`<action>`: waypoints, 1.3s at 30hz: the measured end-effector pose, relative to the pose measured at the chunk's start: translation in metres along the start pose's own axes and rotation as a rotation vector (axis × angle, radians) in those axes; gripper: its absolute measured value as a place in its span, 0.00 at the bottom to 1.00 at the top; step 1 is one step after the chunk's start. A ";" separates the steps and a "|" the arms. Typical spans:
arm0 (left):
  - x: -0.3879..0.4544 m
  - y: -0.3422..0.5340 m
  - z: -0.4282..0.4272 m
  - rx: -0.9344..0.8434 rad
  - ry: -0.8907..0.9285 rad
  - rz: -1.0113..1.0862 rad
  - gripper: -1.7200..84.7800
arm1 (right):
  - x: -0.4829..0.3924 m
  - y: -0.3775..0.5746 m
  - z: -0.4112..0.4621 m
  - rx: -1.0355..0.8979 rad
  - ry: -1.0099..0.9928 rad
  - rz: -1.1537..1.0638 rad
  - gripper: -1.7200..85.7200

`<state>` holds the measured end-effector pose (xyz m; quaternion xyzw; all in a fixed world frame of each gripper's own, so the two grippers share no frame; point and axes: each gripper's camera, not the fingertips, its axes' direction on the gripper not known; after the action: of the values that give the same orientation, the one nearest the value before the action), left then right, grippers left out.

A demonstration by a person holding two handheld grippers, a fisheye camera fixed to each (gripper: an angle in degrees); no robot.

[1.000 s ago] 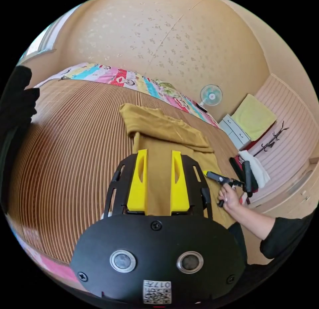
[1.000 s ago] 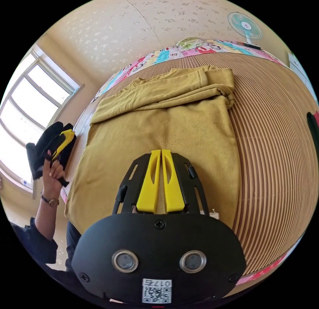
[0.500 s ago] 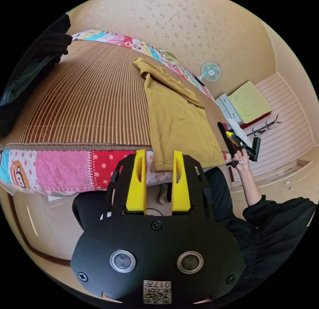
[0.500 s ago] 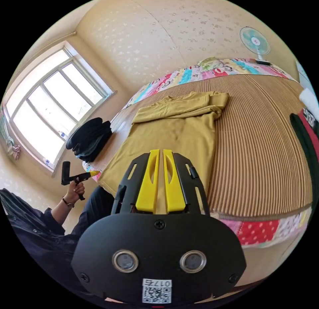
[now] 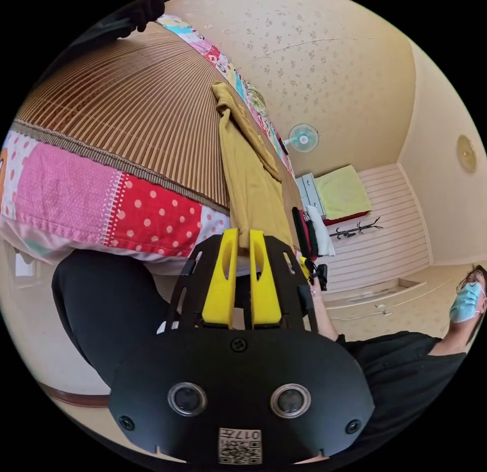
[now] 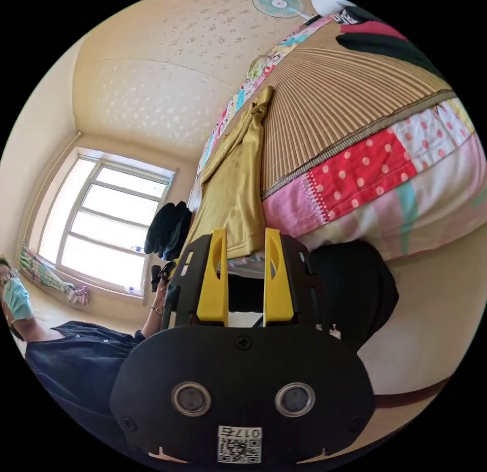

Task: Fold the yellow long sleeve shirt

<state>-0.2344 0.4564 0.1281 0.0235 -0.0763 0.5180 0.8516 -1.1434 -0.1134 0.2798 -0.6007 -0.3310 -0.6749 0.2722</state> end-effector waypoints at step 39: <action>0.063 -0.228 -0.057 0.378 0.125 -0.048 0.07 | -0.118 -0.256 0.021 0.365 0.011 -0.016 0.06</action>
<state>0.0018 0.4129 0.0907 0.1525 0.0757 0.5030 0.8474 -1.3102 0.0614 0.1335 -0.5352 -0.4511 -0.6090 0.3731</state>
